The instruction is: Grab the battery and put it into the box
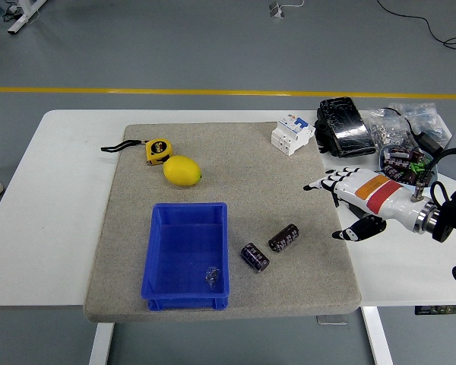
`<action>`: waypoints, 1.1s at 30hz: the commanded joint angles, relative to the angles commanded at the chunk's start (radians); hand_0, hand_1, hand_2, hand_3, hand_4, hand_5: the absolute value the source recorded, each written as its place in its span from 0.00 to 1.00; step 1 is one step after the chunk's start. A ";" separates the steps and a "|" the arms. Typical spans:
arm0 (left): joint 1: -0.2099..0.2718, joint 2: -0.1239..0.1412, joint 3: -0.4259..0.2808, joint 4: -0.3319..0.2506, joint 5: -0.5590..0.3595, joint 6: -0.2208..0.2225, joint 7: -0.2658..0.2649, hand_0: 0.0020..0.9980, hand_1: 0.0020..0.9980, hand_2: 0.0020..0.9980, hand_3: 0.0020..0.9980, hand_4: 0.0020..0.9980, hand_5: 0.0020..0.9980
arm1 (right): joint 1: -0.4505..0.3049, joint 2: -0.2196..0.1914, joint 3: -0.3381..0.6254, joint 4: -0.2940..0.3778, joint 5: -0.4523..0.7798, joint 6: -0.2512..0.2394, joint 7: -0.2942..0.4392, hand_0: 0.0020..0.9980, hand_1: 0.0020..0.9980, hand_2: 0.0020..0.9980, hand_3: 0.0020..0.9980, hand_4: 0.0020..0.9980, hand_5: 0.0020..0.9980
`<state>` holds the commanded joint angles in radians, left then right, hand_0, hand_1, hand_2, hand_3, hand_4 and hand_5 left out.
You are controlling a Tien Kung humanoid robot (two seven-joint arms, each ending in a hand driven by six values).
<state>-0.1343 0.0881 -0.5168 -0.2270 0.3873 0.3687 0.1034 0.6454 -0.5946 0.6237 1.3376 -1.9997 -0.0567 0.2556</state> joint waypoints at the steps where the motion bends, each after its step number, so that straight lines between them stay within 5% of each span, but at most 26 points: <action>1: 0.000 0.000 0.000 0.000 0.000 0.000 0.000 0.60 0.56 0.62 0.61 0.70 0.59 | 0.004 0.003 -0.005 0.000 -0.001 0.000 0.000 0.81 0.78 0.77 0.84 0.89 0.12; 10: -0.001 0.001 -0.006 -0.002 0.018 -0.001 0.007 0.60 0.56 0.62 0.61 0.70 0.59 | 0.089 0.068 -0.121 -0.048 -0.020 -0.014 0.014 0.81 0.75 0.75 0.81 0.85 0.09; 33: -0.012 0.005 -0.021 -0.002 0.046 0.003 0.012 0.59 0.54 0.61 0.61 0.69 0.58 | 0.151 0.194 -0.258 -0.202 -0.009 -0.048 0.038 0.78 0.73 0.74 0.80 0.84 0.09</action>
<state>-0.1462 0.0932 -0.5375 -0.2294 0.4330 0.3717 0.1154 0.7961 -0.4003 0.3658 1.1352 -2.0086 -0.1047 0.2936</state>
